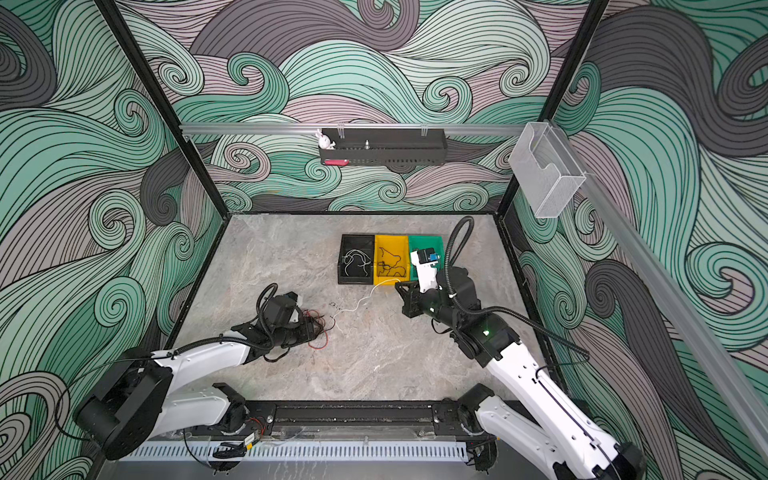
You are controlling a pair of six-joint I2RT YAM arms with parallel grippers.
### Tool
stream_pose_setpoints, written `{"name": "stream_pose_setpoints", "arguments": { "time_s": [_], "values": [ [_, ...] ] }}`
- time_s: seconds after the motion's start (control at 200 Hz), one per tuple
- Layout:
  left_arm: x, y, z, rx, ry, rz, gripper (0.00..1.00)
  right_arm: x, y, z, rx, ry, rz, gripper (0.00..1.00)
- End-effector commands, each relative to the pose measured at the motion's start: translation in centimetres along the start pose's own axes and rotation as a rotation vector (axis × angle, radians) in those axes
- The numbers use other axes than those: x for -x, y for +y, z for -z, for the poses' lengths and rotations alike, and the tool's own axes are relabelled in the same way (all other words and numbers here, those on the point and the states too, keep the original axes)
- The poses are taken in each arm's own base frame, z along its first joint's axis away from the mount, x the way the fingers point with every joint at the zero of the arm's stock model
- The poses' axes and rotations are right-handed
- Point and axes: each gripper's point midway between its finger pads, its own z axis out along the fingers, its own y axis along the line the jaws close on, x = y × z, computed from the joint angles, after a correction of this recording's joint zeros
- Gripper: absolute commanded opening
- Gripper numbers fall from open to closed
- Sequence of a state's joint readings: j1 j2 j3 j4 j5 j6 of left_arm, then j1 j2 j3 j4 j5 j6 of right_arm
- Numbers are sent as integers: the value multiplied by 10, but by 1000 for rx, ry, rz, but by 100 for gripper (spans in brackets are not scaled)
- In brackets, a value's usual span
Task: Untangle the cables
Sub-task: 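Pull the white wire with the right gripper away from the tangle, then lift the white wire high with the right gripper, drawing it out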
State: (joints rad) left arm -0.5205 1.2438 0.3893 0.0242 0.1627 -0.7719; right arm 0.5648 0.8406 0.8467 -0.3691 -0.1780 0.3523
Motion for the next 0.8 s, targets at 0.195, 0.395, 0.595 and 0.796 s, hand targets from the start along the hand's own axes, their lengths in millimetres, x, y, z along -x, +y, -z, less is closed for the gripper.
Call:
{"name": "stream_pose_setpoints", "arguments": {
  "time_s": [0.195, 0.395, 0.595, 0.796],
  "values": [
    [-12, 26, 1, 95, 8, 17, 54, 19, -25, 24, -109, -73, 14, 0],
    [-12, 27, 3, 94, 4, 18, 54, 29, -47, 37, -202, -118, -13, 0],
    [-11, 27, 4, 95, -1, 18, 54, 35, -65, 46, -258, -146, -58, 0],
    [-11, 30, 5, 100, -6, 22, 54, 42, -88, 58, -338, -190, -117, 0]
  ]
}}
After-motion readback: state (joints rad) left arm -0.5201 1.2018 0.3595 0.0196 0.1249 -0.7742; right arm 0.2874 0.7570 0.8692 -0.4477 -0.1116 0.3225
